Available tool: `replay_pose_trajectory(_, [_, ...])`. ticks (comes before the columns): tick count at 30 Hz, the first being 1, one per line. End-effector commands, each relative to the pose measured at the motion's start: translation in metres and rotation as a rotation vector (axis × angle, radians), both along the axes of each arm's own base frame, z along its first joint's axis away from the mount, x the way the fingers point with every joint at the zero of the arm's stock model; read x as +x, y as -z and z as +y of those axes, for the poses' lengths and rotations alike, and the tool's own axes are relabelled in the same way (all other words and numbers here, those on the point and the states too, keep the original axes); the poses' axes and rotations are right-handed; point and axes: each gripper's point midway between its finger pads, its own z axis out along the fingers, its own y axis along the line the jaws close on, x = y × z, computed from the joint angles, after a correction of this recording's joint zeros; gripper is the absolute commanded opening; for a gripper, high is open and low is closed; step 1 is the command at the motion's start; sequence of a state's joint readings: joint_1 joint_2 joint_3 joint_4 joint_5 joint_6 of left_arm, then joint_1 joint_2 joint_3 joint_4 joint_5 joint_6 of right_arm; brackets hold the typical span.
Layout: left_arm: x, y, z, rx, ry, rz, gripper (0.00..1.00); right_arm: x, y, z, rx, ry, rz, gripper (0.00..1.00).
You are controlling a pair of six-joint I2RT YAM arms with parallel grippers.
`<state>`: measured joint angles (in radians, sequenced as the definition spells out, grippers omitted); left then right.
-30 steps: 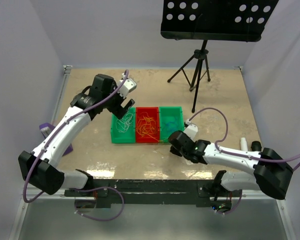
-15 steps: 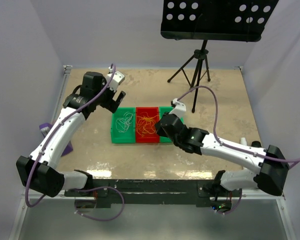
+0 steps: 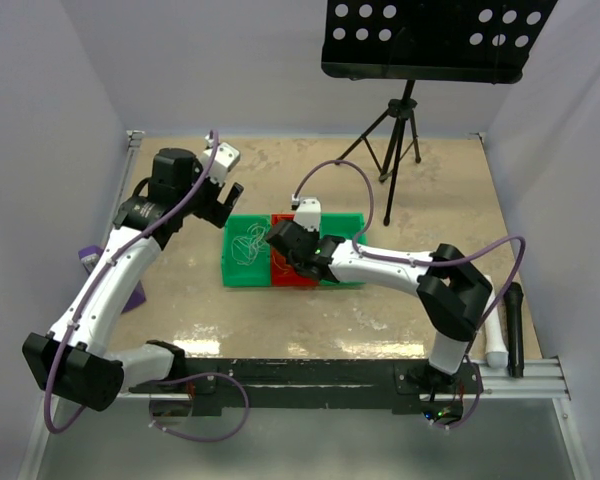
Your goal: Untangle the cables
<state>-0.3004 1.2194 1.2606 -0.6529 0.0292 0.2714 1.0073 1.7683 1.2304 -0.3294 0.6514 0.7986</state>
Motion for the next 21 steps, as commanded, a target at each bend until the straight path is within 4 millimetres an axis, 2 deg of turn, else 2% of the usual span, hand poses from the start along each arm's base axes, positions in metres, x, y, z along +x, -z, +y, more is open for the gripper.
replay_pose_trajectory(1, [-0.001, -0.006, 0.003, -0.014, -0.018, -0.029, 0.95, 0.017, -0.023, -0.012, -0.05, 0.064, -0.071, 0.0])
replay_pose_trajectory(5, [-0.001, -0.008, 0.002, -0.021, -0.015, -0.034, 0.95, 0.023, -0.003, -0.011, -0.052, 0.069, -0.036, 0.0])
replay_pose_trajectory(10, [-0.002, -0.007, 0.003, -0.017, -0.017, -0.031, 0.95, 0.021, 0.016, -0.014, -0.061, 0.084, -0.012, 0.0])
replay_pose_trajectory(11, [-0.002, -0.007, 0.004, -0.015, -0.019, -0.028, 0.95, 0.02, 0.021, -0.015, -0.068, 0.084, -0.005, 0.01])
replay_pose_trajectory(14, [-0.001, -0.009, 0.003, -0.016, -0.017, -0.034, 0.96, 0.02, 0.034, -0.014, -0.073, 0.075, 0.031, 0.13])
replay_pose_trajectory(16, [-0.001, -0.008, 0.002, -0.021, -0.017, -0.031, 0.96, 0.021, 0.028, -0.008, -0.044, 0.066, 0.032, 0.17])
replay_pose_trajectory(21, [0.0, -0.005, 0.005, -0.011, -0.026, -0.028, 0.96, 0.024, -0.008, -0.004, 0.021, 0.065, -0.002, 0.34])
